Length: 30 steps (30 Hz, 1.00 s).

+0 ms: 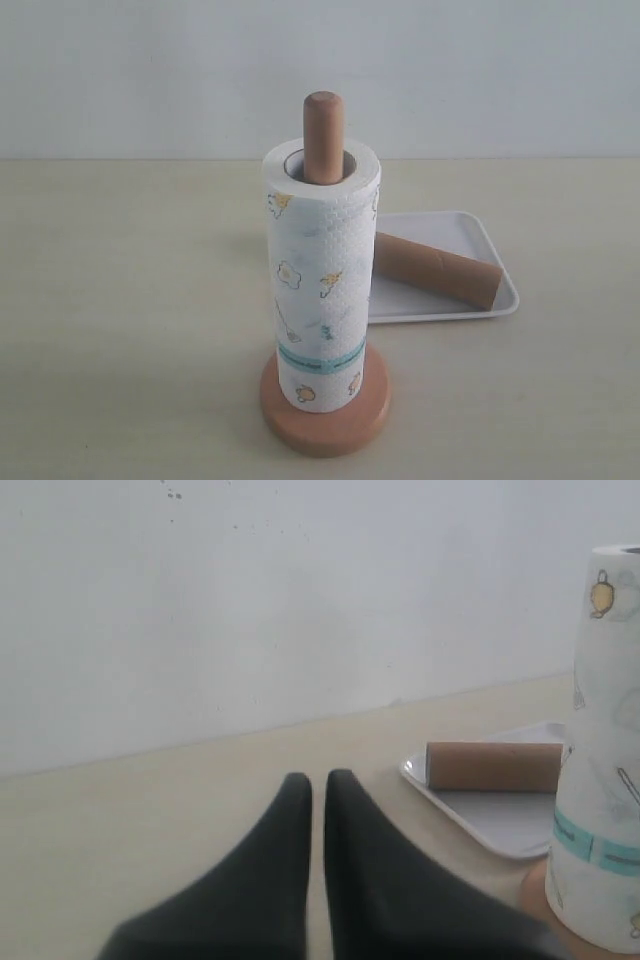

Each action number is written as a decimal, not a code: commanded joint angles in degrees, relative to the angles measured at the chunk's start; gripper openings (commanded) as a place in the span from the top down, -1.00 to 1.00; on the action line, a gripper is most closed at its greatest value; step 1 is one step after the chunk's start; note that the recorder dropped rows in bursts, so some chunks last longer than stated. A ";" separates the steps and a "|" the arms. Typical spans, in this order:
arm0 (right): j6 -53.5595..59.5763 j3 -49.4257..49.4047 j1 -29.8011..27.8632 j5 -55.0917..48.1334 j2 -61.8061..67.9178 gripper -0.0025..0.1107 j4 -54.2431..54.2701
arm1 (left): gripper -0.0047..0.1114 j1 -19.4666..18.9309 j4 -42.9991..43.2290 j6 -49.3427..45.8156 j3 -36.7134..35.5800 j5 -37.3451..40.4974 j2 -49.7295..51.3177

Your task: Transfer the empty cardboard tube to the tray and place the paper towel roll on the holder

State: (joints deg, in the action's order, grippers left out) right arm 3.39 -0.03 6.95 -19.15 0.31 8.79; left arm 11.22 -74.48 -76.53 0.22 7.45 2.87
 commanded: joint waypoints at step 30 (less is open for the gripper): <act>0.18 0.03 -0.13 0.54 -0.31 0.96 -0.44 | 0.85 -0.77 28.43 43.92 -0.22 -4.25 -2.87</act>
State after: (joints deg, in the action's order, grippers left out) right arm 3.39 -0.03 6.95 -19.16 0.31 8.79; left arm 10.61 -69.70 -54.15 0.22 2.64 0.18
